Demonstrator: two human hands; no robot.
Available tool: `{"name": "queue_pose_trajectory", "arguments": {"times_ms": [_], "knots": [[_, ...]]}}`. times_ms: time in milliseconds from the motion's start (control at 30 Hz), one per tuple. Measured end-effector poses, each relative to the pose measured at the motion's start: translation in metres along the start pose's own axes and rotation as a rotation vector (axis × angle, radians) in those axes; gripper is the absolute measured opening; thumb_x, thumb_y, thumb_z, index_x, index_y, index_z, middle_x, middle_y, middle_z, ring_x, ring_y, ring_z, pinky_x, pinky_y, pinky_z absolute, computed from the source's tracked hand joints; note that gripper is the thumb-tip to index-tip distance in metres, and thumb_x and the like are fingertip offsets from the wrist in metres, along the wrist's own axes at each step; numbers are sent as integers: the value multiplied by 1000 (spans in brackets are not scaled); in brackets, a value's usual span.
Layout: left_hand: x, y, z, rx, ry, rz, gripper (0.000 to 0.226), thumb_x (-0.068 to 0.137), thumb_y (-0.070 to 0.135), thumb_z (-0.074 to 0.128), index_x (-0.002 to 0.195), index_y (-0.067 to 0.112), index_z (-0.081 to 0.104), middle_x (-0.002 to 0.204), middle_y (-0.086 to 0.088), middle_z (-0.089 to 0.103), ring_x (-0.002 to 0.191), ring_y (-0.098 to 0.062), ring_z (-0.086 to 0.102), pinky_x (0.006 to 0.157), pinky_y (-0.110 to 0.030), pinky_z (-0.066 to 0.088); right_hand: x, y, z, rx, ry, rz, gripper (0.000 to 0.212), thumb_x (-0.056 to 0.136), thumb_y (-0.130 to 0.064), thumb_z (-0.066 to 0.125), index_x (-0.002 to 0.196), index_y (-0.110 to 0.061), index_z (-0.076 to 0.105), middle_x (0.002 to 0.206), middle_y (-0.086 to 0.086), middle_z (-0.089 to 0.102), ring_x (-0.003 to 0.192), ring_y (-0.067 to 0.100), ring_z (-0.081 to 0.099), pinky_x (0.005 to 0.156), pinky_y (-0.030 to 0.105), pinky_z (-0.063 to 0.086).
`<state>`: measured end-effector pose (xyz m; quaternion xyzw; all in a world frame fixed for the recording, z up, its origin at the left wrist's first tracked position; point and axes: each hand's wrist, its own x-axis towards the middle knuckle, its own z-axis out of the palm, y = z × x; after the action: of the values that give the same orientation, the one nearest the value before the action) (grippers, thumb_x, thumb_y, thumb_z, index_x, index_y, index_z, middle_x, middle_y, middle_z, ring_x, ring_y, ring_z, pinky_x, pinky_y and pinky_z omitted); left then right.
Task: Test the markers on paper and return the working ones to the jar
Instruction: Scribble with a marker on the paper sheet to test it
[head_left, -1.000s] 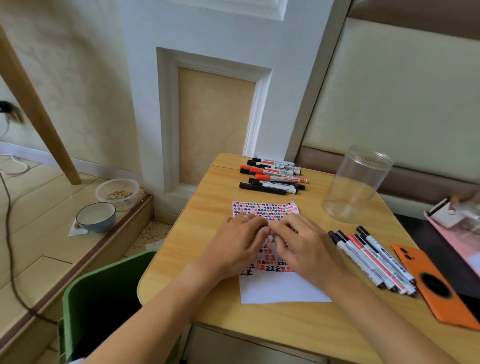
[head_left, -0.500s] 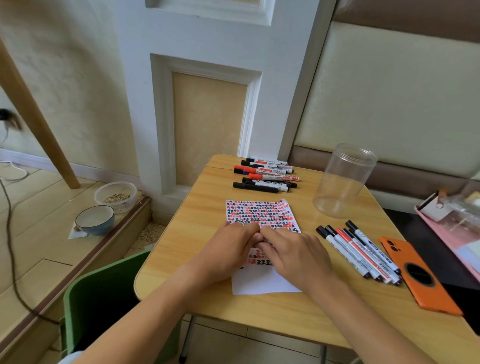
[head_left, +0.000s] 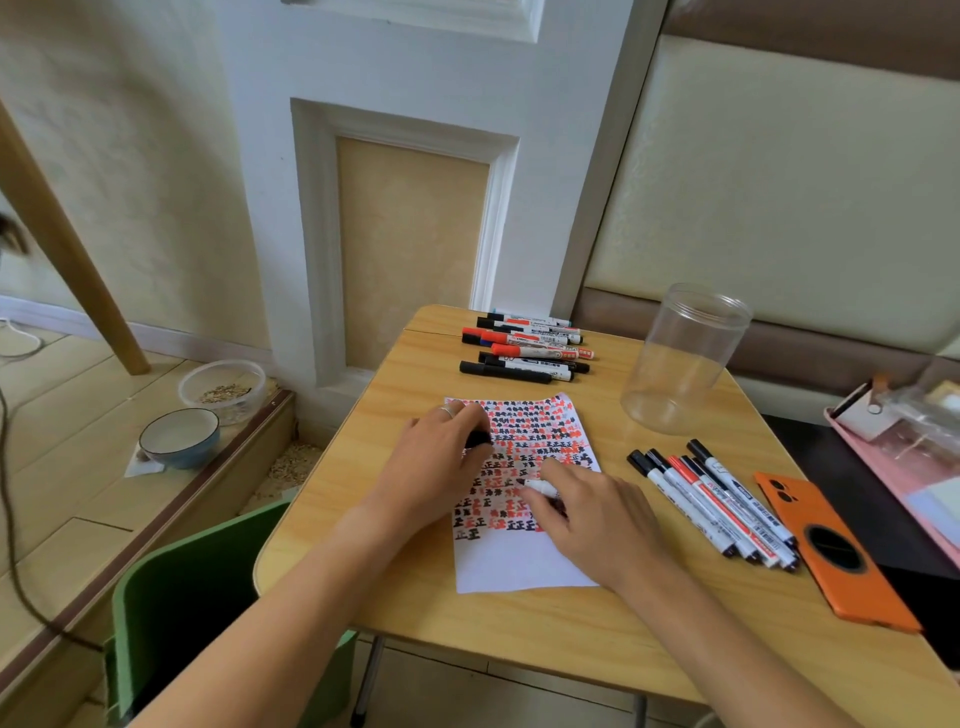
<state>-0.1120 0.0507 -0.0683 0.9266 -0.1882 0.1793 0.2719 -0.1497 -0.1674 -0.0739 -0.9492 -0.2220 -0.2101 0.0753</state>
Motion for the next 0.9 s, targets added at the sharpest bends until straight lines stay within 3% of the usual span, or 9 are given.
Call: {"name": "queue_pose_trajectory", "arguments": {"times_ms": [167,400,567,633,733,833,900], "knots": [[19,6,17,68,-26,-27,18,98,35,61,114,25,59,118,5,62,109,-17,58,103,-41,41,0,-1,-3,-5,3,22,21,101,-49,45,86,-35,38,64,-17,38,51,9,37,45,19,18],[19,2,25,99,-76,-7,22,99,40,58,116,27,57,122,5,59,114,-17,54,102,-40,40,0,-1,-3,-12,-17,41,25,99,-51,40,88,-29,47,64,-14,44,50,11,38,44,22,19],[8,-1,15,57,-127,-14,46,100,42,57,141,26,45,143,3,52,130,-18,50,109,-38,35,-1,-1,-5,9,-34,41,23,98,-52,37,87,-31,40,63,-13,43,49,12,38,44,25,22],[0,-3,8,85,-131,-36,54,102,45,52,150,25,39,153,2,45,140,-19,43,115,-39,30,-1,-2,-7,17,-52,45,22,98,-52,37,87,-33,36,63,-14,40,50,11,36,44,25,21],[-15,-8,-3,172,-200,-81,63,103,56,41,158,28,29,166,5,27,155,-14,16,124,-42,13,-1,-1,-10,30,-80,53,24,100,-52,40,91,-30,43,67,-16,40,55,11,40,48,27,27],[-29,-12,-8,202,-295,-109,68,101,66,29,161,34,19,170,9,11,157,-11,-3,127,-46,-2,-2,-3,-15,62,-128,66,23,102,-50,43,93,-29,45,69,-15,41,60,12,45,53,31,33],[-32,-13,-9,205,-312,-110,70,101,68,26,162,35,15,170,8,7,156,-12,-7,127,-45,-6,-3,-4,-18,105,-112,71,27,102,-48,32,88,-28,43,69,-14,42,60,13,45,53,32,34]]}}
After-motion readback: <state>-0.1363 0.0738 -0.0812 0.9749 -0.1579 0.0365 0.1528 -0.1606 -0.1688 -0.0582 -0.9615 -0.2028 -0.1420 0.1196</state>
